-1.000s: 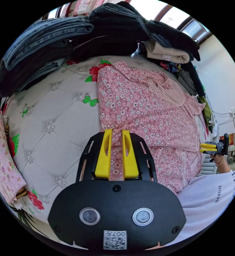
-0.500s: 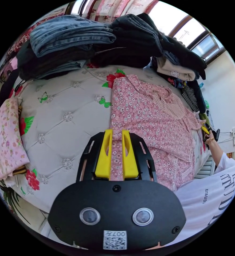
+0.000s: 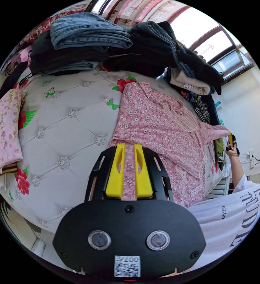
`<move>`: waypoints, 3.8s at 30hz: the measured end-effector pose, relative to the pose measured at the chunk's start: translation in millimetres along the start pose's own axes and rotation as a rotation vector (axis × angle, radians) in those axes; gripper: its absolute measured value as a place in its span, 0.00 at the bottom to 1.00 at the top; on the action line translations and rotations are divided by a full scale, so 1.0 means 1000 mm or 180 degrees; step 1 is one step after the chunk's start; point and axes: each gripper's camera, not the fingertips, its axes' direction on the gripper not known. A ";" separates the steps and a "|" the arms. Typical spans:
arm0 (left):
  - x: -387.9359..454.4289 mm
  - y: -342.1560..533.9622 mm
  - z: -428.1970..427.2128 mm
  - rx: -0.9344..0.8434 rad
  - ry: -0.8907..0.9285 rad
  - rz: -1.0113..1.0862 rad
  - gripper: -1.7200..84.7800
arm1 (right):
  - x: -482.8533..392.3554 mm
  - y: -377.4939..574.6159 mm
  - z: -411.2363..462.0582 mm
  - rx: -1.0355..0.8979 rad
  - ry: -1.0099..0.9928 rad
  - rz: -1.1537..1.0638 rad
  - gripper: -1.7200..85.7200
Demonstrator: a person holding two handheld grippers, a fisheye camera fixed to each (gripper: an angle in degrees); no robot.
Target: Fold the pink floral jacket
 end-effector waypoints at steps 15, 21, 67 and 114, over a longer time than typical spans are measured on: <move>-0.007 0.048 -0.042 0.0373 0.0592 0.0350 0.10 | -0.267 0.387 0.068 -0.2456 -0.0090 -0.4472 0.04; -0.031 0.072 -0.035 0.0135 0.0694 0.0215 0.11 | -0.219 0.512 0.078 -0.3899 0.0064 -0.4019 0.07; 0.072 0.160 -0.053 -0.0236 0.0040 0.1777 0.01 | -0.197 0.410 0.213 -0.3887 0.0061 -0.3624 0.09; 0.058 0.230 0.019 -0.0709 -0.0248 0.2028 0.11 | -0.203 0.548 0.217 -0.4150 0.1519 -0.4141 0.02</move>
